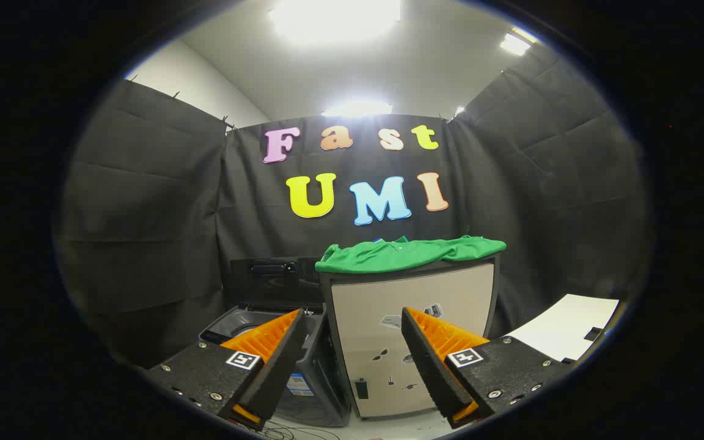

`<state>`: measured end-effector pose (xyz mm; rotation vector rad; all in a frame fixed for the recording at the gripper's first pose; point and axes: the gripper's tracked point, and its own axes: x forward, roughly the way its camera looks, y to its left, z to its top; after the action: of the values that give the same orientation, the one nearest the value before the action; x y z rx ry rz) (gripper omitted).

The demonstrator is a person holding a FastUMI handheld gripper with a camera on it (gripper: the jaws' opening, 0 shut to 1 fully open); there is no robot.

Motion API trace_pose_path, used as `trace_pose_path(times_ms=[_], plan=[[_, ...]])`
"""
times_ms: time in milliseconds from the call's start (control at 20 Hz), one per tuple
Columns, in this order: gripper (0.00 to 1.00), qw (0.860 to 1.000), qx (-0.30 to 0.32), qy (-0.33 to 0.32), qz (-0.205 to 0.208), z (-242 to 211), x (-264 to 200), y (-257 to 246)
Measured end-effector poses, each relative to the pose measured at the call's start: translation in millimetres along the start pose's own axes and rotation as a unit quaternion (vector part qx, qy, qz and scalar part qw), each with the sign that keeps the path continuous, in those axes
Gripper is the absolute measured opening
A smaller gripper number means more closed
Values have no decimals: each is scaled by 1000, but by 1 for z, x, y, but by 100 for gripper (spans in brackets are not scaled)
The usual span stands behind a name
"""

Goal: Put the clothes into the washing machine and then close the washing machine lid.

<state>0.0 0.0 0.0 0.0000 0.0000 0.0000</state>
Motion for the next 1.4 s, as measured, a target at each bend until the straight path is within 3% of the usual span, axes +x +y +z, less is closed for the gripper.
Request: trace_pose_path(times_ms=[950,1400], plan=[[95,1000,-6,2,13,4,-2,24],[95,1000,-8,-13,23,33,8,28]])
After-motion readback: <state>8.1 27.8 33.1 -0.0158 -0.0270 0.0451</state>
